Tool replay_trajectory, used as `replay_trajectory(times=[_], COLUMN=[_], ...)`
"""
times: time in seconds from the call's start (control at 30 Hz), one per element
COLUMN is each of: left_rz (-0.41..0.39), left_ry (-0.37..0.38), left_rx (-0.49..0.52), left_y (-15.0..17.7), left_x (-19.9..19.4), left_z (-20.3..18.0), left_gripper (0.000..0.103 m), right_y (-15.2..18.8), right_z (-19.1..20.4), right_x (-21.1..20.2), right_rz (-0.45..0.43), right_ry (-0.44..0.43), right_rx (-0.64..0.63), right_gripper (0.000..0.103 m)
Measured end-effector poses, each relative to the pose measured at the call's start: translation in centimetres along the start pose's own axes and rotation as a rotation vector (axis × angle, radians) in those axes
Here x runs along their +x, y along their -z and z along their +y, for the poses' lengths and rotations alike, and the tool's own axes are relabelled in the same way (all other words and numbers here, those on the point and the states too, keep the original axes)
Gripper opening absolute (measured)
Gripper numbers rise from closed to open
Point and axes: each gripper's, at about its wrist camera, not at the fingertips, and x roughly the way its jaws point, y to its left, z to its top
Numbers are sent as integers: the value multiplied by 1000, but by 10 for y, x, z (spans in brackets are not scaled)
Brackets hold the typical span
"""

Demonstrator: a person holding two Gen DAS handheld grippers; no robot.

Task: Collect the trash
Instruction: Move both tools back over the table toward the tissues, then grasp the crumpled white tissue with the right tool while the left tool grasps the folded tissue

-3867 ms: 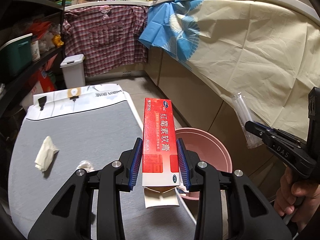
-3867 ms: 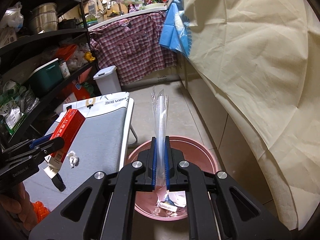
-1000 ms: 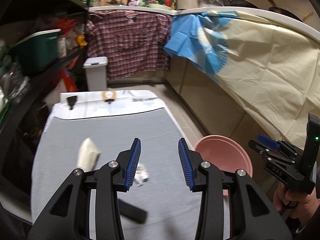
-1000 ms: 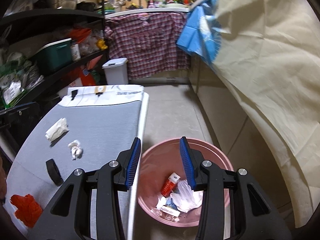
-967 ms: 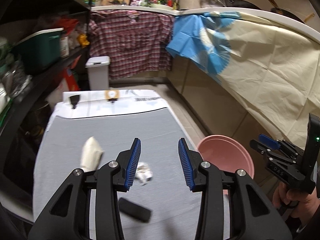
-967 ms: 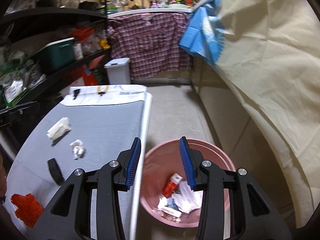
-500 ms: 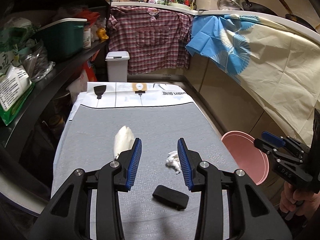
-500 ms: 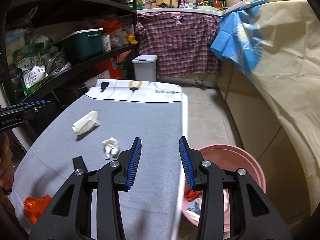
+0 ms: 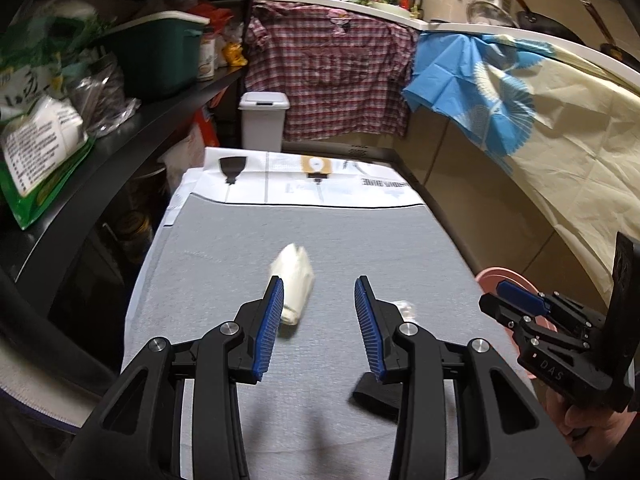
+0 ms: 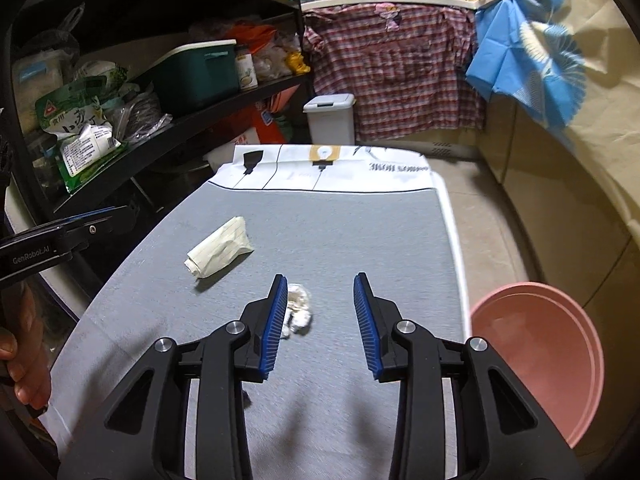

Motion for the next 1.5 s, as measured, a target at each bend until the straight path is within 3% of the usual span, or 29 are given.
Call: replay_trajectory(times=[0.3, 0.9, 1.0, 1.07, 1.13, 1.17, 1.3, 1.5], left_rz=[38, 123, 133, 145, 161, 167, 172, 141], left_ry=[-31, -17, -18, -19, -19, -21, -19, -27], left_rx=[-43, -40, -29, -23, -15, -11, 7, 19], left_y=[7, 17, 18, 20, 22, 22, 23, 17], left_x=[30, 91, 94, 97, 100, 101, 101, 91], left_z=[25, 27, 25, 24, 22, 22, 19, 16], left_gripper=[34, 34, 34, 33, 20, 18, 5, 1], right_y=[5, 12, 15, 17, 19, 19, 19, 15], right_z=[14, 10, 10, 10, 11, 12, 15, 13], right_x=[39, 88, 93, 95, 97, 97, 93, 82], right_rz=[53, 162, 185, 195, 205, 207, 198, 164], right_ry=[-40, -69, -70, -74, -79, -81, -79, -74], right_rx=[-10, 3, 3, 2, -2, -4, -25, -24], right_gripper=[35, 35, 30, 21, 12, 9, 6, 5])
